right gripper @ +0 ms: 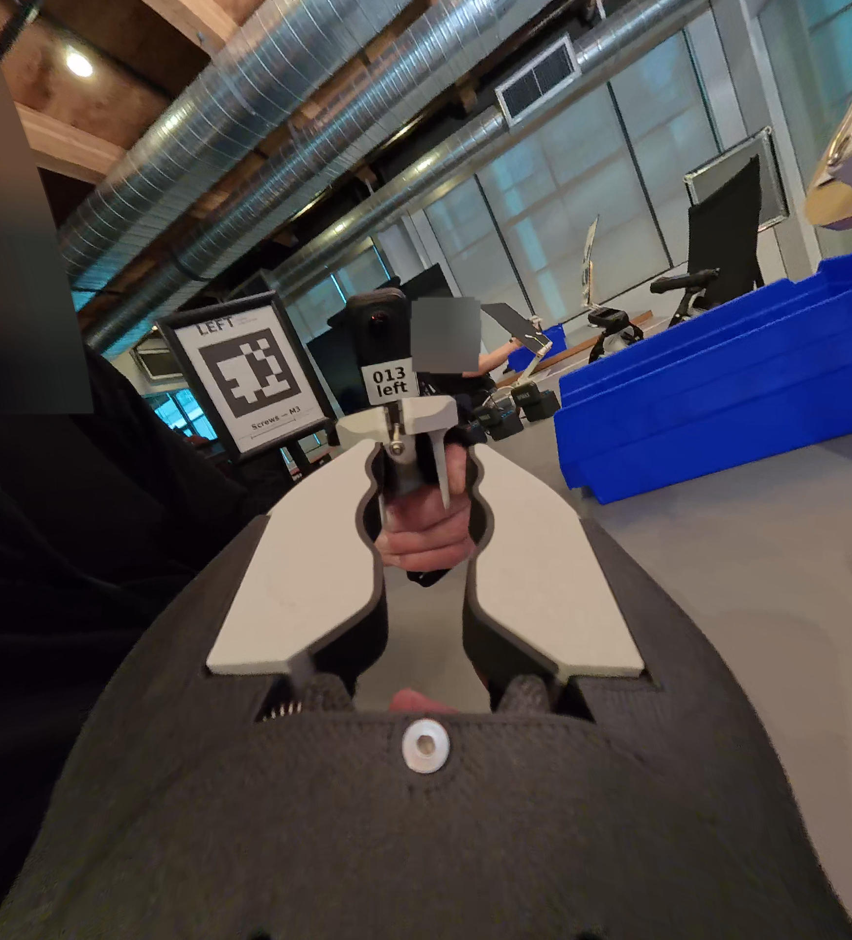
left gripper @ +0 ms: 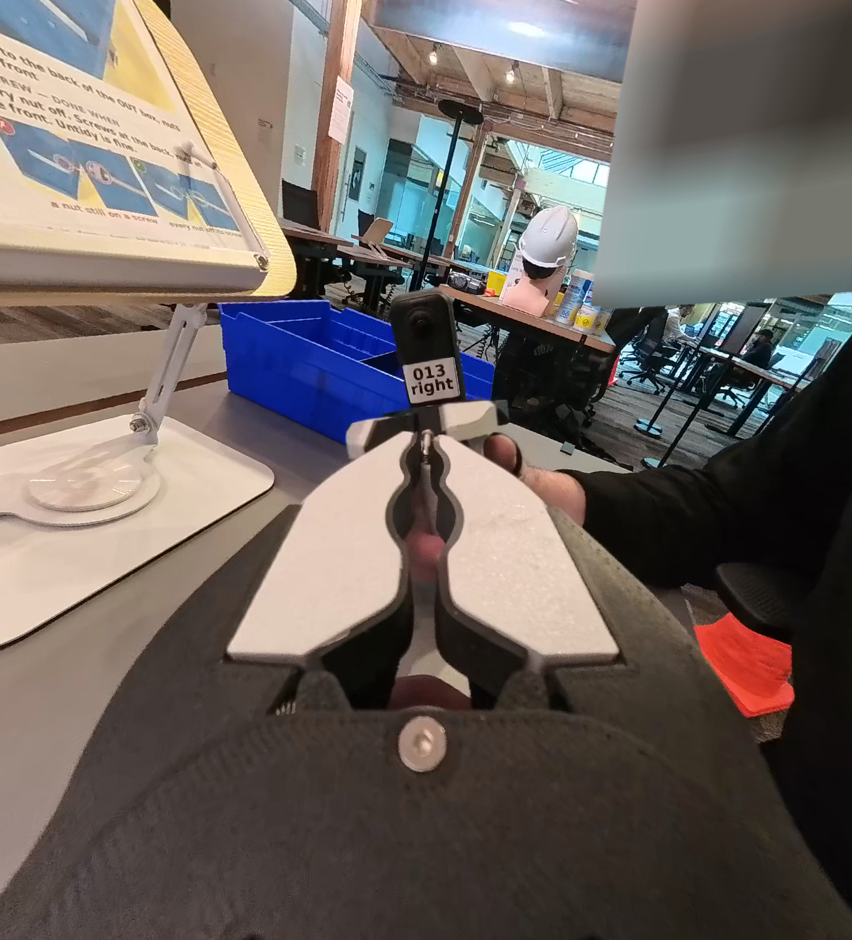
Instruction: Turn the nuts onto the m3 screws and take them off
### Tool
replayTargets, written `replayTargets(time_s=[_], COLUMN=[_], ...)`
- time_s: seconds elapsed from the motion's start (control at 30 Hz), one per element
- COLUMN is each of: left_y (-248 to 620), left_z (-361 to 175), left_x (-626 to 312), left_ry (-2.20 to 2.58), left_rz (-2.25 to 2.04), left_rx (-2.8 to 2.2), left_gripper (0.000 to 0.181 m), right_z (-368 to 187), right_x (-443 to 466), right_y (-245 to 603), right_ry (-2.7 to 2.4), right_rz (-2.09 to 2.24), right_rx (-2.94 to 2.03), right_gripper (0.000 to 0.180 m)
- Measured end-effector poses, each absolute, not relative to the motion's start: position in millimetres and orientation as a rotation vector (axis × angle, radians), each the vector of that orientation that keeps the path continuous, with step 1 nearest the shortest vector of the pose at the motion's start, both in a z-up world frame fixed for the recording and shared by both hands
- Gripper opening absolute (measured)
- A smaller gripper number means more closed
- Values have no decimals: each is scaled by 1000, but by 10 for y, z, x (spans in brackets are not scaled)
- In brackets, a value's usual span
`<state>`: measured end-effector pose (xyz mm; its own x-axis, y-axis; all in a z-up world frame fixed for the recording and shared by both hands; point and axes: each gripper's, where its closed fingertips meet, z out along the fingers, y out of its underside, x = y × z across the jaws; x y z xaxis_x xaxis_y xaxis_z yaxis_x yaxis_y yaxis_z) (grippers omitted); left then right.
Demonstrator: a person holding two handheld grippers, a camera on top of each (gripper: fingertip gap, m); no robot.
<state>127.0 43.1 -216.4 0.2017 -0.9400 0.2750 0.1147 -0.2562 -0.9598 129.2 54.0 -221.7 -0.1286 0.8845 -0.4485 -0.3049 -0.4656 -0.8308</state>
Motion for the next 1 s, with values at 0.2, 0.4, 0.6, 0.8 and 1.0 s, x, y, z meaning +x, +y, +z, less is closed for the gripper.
replayTargets(time_s=[0.2, 0.4, 0.6, 0.8, 1.0], left_y=[434, 397, 415, 414, 415], left_z=[-2160, -2108, -2134, -2124, -2106], left_x=[1274, 1286, 1273, 1287, 1275], left_ry=[833, 815, 788, 779, 765], left_rz=[-1292, -1345, -1361, -1371, -1396], left_rx=[-1436, -1411, -1417, -1417, -1409], left_gripper=[1, 2, 2, 2, 2], right_z=[-2293, -2336, -2201, -2254, -2252], right_x=[1263, 1255, 1304, 1285, 1288], right_y=[578, 577, 520, 556, 545], right_ry=[-720, -747, -755, -740, -754], right_rz=[1704, 1684, 1706, 1689, 1678], right_rx=[-1296, -1302, -1223, -1248, -1237], right_gripper=[32, 30, 33, 32, 32])
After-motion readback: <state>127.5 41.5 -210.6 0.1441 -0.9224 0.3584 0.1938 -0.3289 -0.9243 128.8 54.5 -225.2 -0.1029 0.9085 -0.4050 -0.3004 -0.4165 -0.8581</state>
